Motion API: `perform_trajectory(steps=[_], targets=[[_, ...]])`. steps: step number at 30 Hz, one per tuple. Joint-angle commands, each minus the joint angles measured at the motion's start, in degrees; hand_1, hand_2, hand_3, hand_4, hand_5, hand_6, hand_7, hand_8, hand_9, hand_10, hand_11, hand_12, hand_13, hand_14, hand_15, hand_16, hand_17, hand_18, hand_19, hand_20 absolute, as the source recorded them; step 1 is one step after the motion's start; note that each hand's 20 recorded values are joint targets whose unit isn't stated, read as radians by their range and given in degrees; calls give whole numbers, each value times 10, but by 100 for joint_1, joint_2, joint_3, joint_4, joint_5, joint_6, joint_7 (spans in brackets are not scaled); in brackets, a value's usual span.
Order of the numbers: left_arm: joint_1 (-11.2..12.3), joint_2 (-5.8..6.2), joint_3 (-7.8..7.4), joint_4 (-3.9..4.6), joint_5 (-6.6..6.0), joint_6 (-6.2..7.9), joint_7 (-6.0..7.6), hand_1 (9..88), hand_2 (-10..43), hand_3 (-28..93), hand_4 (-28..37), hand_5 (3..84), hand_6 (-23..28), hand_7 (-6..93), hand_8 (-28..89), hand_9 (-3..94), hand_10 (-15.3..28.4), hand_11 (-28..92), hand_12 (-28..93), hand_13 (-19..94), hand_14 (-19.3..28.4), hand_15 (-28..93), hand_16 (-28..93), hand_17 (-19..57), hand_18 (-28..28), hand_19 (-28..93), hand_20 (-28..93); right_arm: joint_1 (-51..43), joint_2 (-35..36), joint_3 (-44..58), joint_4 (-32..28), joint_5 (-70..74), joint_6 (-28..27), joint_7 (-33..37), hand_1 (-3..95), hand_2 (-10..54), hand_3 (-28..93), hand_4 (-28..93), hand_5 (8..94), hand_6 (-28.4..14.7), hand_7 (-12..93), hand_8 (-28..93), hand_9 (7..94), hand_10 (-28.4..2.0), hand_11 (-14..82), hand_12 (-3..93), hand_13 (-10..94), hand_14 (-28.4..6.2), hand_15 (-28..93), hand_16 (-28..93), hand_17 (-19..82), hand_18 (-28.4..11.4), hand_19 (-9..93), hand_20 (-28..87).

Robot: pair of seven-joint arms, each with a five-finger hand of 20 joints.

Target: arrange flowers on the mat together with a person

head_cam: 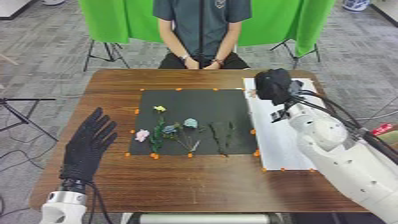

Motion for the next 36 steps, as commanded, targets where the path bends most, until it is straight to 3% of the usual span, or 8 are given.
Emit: perform_trajectory(steps=[1,5,20,31,36], targets=[[10,-31,39,38,33,-54,-77,267,-11,688,-275,258,18,186,-106,196,99,186,155,180,115,155,53,-128,192,369,103,454,-899,-812,422,-543,-377,-311,514,-95,811,-283,704,17,498,-28,903,-39,173,496,804,-34,648,256,359,-177,844,437],[69,-29,29,24,-12,13,-62,267,-10,688,-276,259,18,186,-105,196,97,188,155,181,114,156,53,-128,192,369,104,454,-1044,-865,703,-954,-322,-392,515,-95,807,-283,698,19,504,-32,901,-42,171,495,799,-36,649,257,354,-177,842,438],[93,-60,14,37,23,-28,-127,270,-7,686,-273,261,21,183,-104,196,100,185,154,176,119,156,52,-130,193,369,104,332,-803,-881,750,-1453,-291,-333,504,-95,797,-283,663,27,511,-31,871,-43,167,489,772,-37,656,257,335,-172,830,441],[109,-40,-5,30,12,7,-103,272,-8,687,-271,263,26,177,-101,197,105,179,154,174,123,153,53,-132,194,368,104,38,-521,-612,180,-1267,-603,-300,448,-95,791,-283,619,19,493,-30,820,-55,160,472,727,-47,666,255,307,-176,810,448],[122,-32,-3,27,8,15,-106,271,-8,688,-268,265,28,172,-97,196,106,176,156,172,125,153,55,-132,194,368,105,-67,-496,-552,-12,-1184,-689,-227,409,-95,793,-283,589,9,470,-22,755,-71,250,390,713,-52,671,248,297,-179,794,464]])
